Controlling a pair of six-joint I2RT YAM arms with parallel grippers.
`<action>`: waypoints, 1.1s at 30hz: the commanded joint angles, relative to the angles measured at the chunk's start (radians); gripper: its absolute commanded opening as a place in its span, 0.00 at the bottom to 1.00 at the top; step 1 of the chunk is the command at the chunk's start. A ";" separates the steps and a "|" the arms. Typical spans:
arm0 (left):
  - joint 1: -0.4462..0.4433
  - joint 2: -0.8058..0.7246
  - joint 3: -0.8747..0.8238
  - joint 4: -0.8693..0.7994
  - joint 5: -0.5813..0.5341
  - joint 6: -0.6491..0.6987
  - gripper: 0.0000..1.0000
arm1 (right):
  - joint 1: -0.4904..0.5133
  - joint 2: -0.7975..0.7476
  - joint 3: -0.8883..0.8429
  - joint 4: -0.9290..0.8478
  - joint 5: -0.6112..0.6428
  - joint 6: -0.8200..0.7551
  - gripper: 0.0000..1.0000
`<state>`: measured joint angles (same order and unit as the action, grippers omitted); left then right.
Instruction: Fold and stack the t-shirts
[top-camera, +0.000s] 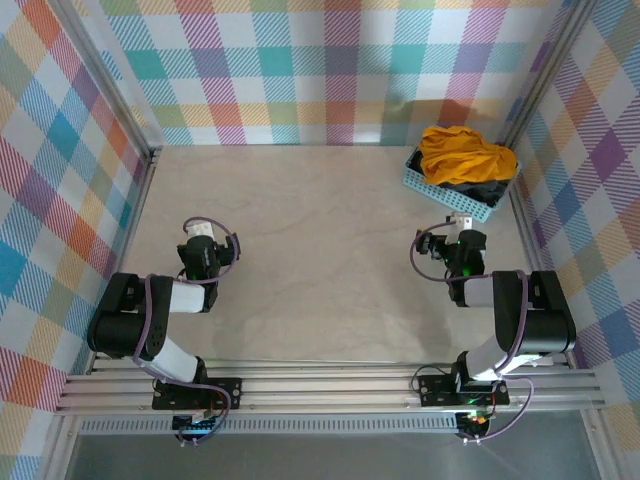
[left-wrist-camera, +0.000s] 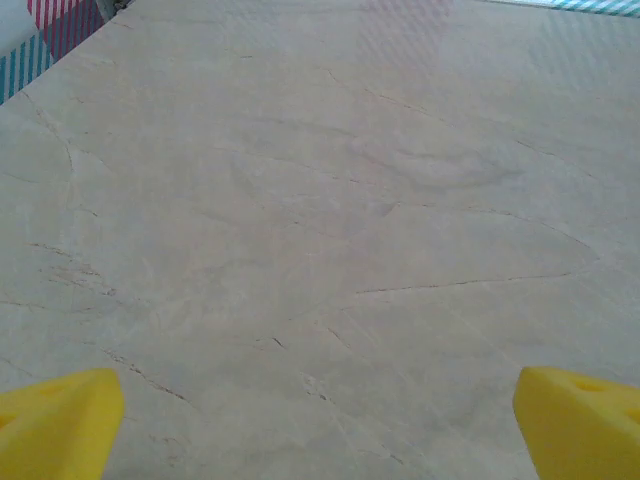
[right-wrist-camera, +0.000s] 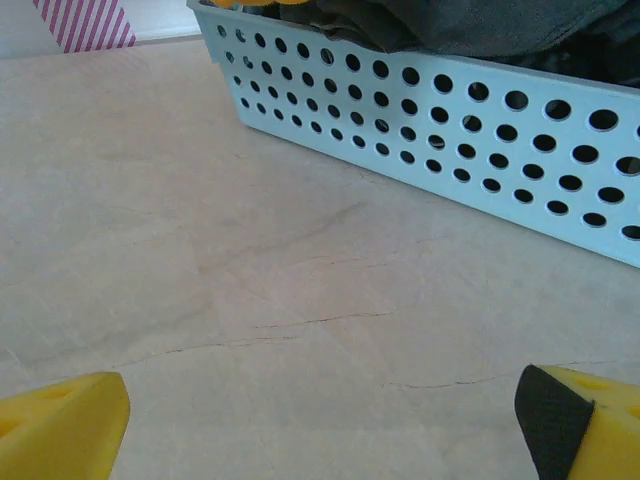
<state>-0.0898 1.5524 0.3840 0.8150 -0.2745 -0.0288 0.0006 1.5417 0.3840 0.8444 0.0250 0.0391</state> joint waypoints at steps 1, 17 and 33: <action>-0.009 0.008 0.016 0.027 -0.009 0.017 1.00 | 0.004 -0.007 0.018 0.004 -0.003 -0.014 1.00; -0.008 0.009 0.016 0.026 -0.008 0.016 1.00 | 0.005 -0.007 0.018 0.002 -0.003 -0.014 1.00; 0.027 -0.379 0.661 -1.043 0.181 -0.666 1.00 | 0.033 -0.161 0.897 -1.111 0.147 0.536 0.99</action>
<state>-0.1226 1.1339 0.9211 0.0998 -0.2977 -0.4149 0.0895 1.2396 1.1034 0.0914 0.2028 0.3317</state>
